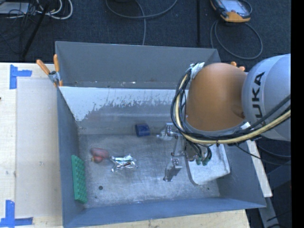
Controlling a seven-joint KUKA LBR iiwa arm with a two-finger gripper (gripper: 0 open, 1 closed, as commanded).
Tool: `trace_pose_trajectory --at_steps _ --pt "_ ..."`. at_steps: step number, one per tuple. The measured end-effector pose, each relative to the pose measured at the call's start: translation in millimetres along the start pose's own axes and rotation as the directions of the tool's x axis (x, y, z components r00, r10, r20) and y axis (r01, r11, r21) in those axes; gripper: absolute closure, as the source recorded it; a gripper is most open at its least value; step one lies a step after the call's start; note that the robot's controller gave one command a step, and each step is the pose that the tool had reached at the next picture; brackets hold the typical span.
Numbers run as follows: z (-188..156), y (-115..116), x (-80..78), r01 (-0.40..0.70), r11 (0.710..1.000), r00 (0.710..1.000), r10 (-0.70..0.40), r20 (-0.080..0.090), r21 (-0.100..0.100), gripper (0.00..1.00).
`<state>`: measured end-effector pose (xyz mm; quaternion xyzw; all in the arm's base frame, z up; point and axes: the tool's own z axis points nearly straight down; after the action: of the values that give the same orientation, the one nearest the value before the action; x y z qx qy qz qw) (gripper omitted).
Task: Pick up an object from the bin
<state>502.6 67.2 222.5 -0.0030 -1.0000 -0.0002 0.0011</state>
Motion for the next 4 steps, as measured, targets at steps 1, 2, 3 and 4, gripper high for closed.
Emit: trace_pose_trajectory --at_steps 1,2,3,4 --pt "153 47 -6.6 0.086 0.996 0.996 -0.086 0.01 -0.001 0.0" --pt "150 54 -32.4 0.211 0.978 0.978 -0.211 0.004 0.001 0.0" --pt "150 112 -69.6 0.274 0.962 0.962 -0.274 0.009 0.0 0.0" --pt "141 146 -117.6 0.369 0.929 0.929 -0.369 0.007 0.001 0.0"
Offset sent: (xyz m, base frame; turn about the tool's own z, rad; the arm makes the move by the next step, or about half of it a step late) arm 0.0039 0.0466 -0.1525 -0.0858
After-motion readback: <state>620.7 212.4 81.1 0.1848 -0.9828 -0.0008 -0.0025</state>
